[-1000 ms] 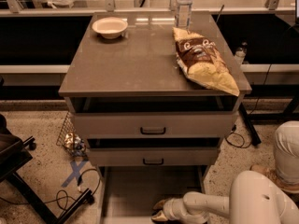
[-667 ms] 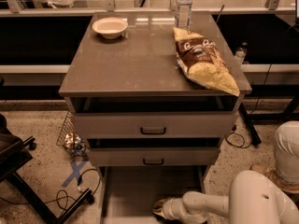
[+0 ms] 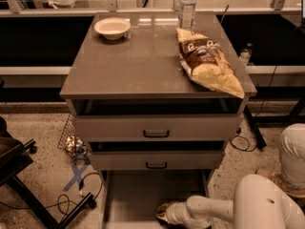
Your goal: Pick rxbar chocolate from bottom drawer and place on counter
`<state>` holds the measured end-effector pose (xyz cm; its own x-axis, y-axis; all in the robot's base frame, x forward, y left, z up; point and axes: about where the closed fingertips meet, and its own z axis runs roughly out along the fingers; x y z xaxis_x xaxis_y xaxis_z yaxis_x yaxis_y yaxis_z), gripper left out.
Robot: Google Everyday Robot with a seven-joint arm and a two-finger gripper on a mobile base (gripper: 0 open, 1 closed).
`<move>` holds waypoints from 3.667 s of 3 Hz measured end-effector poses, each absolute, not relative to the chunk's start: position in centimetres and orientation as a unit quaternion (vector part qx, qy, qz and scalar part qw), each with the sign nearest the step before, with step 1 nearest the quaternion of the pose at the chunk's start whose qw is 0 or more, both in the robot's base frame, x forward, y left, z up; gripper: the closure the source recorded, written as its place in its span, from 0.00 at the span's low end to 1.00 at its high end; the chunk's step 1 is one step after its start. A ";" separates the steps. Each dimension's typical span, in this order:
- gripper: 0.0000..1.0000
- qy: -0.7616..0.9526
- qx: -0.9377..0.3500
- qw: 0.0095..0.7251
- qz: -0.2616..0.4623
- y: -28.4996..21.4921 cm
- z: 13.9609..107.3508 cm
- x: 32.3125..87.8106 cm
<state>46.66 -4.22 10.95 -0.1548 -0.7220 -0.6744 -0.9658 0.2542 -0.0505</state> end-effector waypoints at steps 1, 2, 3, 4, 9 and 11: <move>1.00 0.720 -0.584 0.319 0.197 -6.2 15.8 46.2; 1.00 0.709 -0.590 0.337 0.188 -9.5 23.0 45.1; 1.00 0.688 -0.593 0.375 0.184 -13.6 34.4 43.7; 1.00 0.667 -0.599 0.399 0.193 -15.3 41.6 43.3; 1.00 0.613 -0.586 0.470 0.247 -18.0 56.4 42.0; 1.00 0.626 -0.555 0.484 0.256 -14.1 69.9 44.2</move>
Offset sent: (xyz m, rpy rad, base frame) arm -0.0235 -0.1007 0.2192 0.0227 -0.1598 0.0316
